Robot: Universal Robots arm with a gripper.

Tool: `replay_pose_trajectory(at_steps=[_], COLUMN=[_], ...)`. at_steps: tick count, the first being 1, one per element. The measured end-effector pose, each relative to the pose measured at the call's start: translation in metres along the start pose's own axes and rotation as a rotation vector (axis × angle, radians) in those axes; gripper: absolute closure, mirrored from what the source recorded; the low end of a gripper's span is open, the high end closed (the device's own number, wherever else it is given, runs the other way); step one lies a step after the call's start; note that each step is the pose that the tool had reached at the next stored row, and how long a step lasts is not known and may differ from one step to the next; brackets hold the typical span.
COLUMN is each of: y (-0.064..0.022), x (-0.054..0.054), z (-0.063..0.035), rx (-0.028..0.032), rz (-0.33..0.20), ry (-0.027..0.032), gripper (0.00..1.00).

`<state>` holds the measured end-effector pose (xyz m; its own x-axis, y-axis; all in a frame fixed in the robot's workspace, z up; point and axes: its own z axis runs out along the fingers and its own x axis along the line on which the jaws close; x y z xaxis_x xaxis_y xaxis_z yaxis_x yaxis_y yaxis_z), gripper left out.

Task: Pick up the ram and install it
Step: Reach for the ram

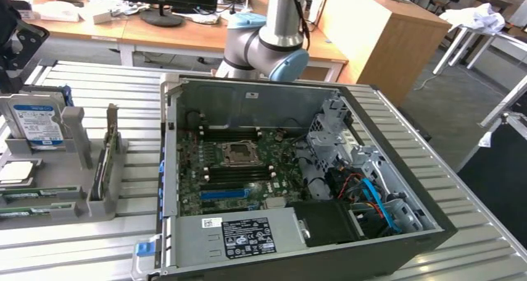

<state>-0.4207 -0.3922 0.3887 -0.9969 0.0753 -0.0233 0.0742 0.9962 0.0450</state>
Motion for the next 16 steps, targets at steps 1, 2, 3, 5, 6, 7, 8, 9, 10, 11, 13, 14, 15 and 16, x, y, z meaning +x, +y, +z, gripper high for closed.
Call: replay_pose_trajectory(at_steps=[1, 2, 3, 5, 6, 7, 8, 9, 10, 11, 13, 14, 15, 16], y=[0.0000, 0.0000, -0.0001, -0.0009, -0.0014, -0.0021, -0.0028, -0.0034, -0.0043, -0.0052, -0.0072, -0.0082, -0.0092, -0.0100], x=[0.0000, 0.0000, 0.0001, 0.0000, -0.0001, -0.0001, -0.0002, -0.0002, -0.0003, -0.0004, -0.0005, -0.0006, -0.0007, -0.0007], z=[0.0000, 0.0000, 0.0000, 0.0000, 0.0000, -0.0001, -0.0001, -0.0001, -0.0002, -0.0002, -0.0003, -0.0003, -0.0003, -0.0004], rx=[0.0000, 0.0000, 0.0000, 0.0000, -0.0001, 0.0000, 0.0000, 0.0000, 0.0000, 0.0000, 0.0000, 0.0000, 0.0000, 0.0000], rz=[0.000, 0.000, 0.000, 0.000, 0.000, 0.000, 0.000, 0.000, 0.000, 0.000, 0.000, 0.000, 0.000, 0.000], ry=[0.0000, 0.0000, 0.0000, 0.0000, 0.0000, 0.0000, 0.0000, -0.0001, 0.0000, -0.0001, 0.0000, -0.0001, -0.0001, 0.0000], gripper=[0.89, 0.89, 0.89, 0.89, 0.89, 0.89, 0.89, 0.89, 0.89, 0.89, 0.89, 0.89, 0.89, 0.89])
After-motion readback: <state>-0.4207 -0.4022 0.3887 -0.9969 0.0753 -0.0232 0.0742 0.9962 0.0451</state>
